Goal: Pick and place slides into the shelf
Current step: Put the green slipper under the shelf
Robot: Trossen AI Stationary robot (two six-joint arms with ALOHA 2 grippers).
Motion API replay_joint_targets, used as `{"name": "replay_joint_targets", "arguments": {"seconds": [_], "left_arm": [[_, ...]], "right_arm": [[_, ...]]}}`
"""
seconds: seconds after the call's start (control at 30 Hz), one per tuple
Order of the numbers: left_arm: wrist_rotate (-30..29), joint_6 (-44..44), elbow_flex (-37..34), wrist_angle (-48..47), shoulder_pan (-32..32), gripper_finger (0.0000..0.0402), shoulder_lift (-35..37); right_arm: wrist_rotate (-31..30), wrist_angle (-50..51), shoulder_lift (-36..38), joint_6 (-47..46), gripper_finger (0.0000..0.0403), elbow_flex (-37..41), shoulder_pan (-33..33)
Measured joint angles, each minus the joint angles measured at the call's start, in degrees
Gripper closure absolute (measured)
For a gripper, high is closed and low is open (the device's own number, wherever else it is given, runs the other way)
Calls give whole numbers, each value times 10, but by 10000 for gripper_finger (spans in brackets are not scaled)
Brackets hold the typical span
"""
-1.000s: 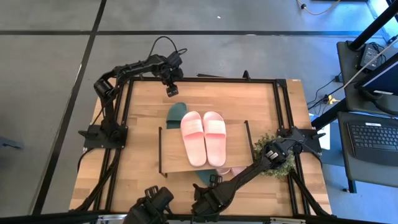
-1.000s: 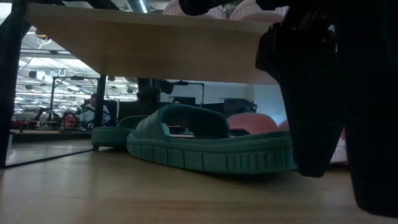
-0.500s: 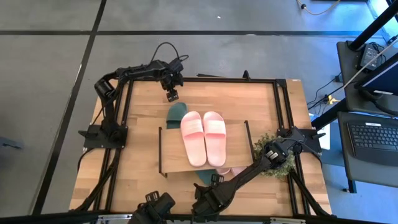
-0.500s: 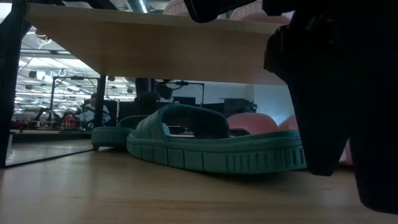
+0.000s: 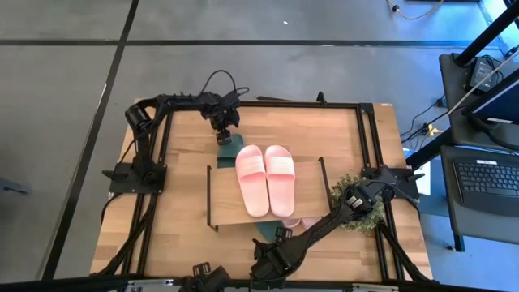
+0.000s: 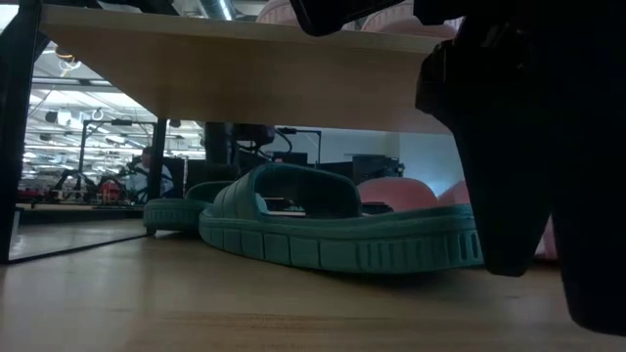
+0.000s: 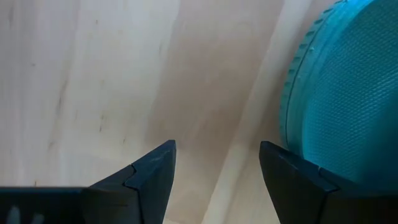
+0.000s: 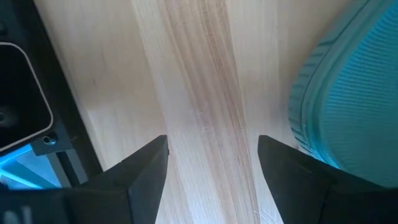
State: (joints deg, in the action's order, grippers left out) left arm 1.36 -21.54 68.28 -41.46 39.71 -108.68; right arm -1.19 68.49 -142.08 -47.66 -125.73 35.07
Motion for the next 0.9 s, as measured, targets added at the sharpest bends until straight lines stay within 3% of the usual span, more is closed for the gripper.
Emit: {"name": "replay_joint_targets", "arguments": {"seconds": [0.9], "left_arm": [[35,3,-22,-26,-45,177,2]], "right_arm": [[0,-12,1,-1,153,0,-14]]}}
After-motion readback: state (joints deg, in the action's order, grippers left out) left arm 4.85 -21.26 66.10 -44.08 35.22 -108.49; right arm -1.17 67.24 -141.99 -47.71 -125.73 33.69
